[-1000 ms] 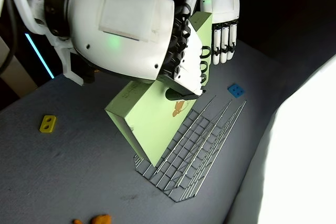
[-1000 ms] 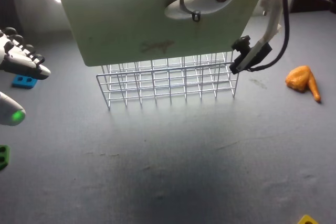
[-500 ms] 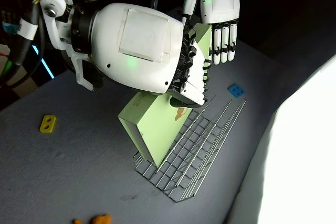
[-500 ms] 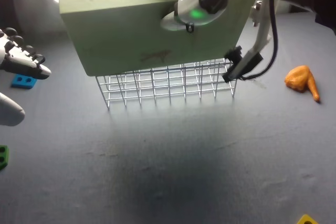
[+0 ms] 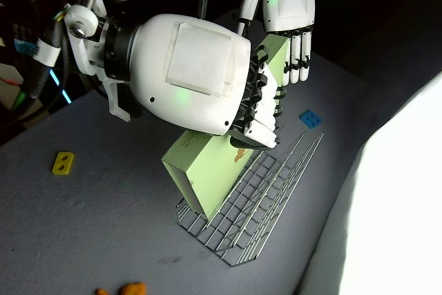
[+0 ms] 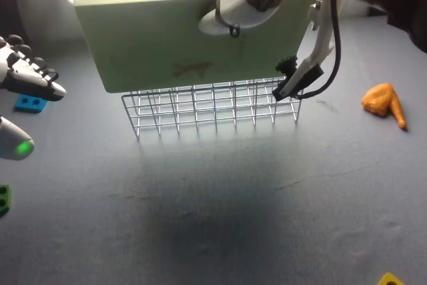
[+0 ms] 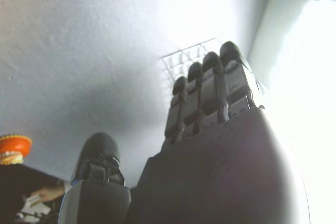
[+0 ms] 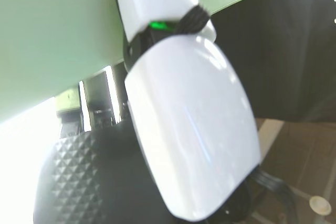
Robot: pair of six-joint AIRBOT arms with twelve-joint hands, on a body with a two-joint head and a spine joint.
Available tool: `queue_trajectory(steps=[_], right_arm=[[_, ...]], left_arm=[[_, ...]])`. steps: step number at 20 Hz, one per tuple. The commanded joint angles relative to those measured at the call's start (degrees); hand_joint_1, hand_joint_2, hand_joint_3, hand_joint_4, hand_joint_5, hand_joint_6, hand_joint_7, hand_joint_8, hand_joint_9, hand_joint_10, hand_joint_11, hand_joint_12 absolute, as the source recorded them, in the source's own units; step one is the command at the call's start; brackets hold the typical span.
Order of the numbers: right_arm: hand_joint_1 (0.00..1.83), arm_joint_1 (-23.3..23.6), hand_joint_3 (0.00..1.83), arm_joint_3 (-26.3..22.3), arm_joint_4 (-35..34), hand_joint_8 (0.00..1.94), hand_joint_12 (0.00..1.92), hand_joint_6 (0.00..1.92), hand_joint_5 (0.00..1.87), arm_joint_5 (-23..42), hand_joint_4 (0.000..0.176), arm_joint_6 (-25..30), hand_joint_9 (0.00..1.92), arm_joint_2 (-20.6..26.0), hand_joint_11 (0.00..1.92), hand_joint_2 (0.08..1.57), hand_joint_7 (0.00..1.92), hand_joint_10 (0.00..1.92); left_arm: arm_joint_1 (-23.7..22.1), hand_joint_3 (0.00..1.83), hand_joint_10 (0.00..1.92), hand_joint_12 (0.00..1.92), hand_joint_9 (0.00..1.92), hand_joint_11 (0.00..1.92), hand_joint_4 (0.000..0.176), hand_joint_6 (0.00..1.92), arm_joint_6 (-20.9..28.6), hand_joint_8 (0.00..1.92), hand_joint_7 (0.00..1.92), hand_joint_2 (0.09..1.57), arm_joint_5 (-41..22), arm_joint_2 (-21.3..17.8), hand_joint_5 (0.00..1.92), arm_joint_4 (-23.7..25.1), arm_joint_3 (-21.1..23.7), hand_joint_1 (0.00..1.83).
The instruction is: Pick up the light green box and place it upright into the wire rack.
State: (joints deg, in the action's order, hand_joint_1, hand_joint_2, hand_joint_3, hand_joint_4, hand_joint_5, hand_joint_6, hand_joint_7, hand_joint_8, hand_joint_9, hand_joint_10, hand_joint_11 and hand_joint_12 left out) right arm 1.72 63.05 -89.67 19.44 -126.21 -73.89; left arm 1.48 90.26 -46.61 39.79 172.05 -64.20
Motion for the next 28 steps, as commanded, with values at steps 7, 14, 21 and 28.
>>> queue_trajectory(steps=[7,14,21,28], right_arm=[[1.36,0.38,0.0,0.85,1.94,1.27,1.76,0.95,0.9,0.12,0.0,2.42,0.74,-0.63,0.59,1.17,0.88,1.49],[1.36,-0.8,0.0,1.39,2.07,1.27,1.69,1.0,0.86,-0.12,0.0,1.73,0.77,-0.63,0.64,1.17,0.87,1.47],[1.36,-2.32,0.0,1.69,6.4,1.23,1.64,0.98,0.87,-1.46,0.0,4.65,0.81,0.04,0.7,1.16,0.9,1.44],[1.36,-3.14,0.0,1.3,6.47,1.2,1.71,1.01,0.85,-3.01,0.0,5.58,0.8,0.73,0.67,1.17,0.9,1.47]], left_arm=[[-0.82,0.0,0.0,0.14,0.05,0.0,0.0,0.0,-0.04,0.0,0.07,1.24,3.81,0.18,0.05,0.53,0.19,0.03],[-0.81,0.0,0.0,0.18,0.07,0.0,0.0,0.0,-0.04,0.0,0.09,1.24,3.81,0.48,0.06,0.53,0.12,0.03],[-0.75,0.0,0.01,0.0,0.05,0.0,0.0,0.0,-0.04,0.0,0.07,1.25,3.81,0.48,0.03,0.53,0.06,0.03],[-0.42,0.0,0.0,0.04,0.08,0.03,0.0,0.02,-0.03,0.0,0.14,1.21,3.81,0.48,0.16,0.53,-0.04,0.03]])
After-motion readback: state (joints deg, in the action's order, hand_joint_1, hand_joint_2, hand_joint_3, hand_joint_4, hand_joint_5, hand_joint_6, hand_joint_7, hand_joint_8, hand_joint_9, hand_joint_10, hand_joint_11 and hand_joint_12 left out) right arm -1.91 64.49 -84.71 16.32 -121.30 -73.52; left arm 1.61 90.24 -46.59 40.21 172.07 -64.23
